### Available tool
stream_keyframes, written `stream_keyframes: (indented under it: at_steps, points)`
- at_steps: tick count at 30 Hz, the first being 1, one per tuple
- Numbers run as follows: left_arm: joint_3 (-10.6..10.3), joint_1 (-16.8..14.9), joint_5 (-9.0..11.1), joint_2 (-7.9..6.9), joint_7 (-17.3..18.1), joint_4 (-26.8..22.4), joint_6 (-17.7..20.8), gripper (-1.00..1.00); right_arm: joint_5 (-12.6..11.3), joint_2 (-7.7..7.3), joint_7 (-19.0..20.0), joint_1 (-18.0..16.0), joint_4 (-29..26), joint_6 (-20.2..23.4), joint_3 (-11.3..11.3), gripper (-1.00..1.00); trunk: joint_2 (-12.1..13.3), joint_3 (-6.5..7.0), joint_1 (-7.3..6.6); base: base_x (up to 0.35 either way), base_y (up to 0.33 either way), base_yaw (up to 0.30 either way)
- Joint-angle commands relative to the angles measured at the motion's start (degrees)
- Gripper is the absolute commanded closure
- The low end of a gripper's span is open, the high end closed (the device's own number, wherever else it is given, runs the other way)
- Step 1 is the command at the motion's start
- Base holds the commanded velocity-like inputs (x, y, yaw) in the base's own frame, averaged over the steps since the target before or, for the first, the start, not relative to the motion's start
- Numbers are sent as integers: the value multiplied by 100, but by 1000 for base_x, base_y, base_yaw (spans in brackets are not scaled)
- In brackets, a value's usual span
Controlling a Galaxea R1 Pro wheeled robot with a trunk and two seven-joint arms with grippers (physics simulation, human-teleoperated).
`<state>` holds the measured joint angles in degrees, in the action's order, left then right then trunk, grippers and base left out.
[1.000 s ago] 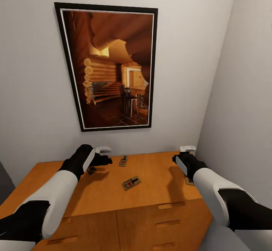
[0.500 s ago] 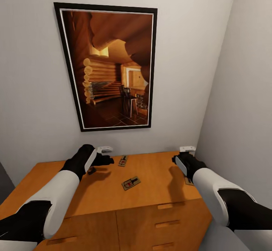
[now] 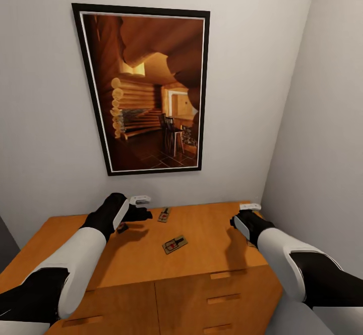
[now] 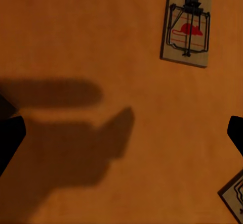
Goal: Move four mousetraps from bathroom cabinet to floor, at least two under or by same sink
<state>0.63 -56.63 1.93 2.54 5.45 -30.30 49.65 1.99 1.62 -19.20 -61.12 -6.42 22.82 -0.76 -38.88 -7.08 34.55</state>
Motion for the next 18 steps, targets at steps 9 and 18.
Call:
stream_keyframes:
  at_steps: [9,18]
  points:
    - [2,-5,17,1,3,-5,27,-100,21,-69,-5,2,331,-313,-32,-100,-9,-10,2,0,0,0]
    - [-2,-5,17,13,8,-10,27,-100,-190,-255,264,3,379,-362,-45,-100,-9,-10,2,0,0,0]
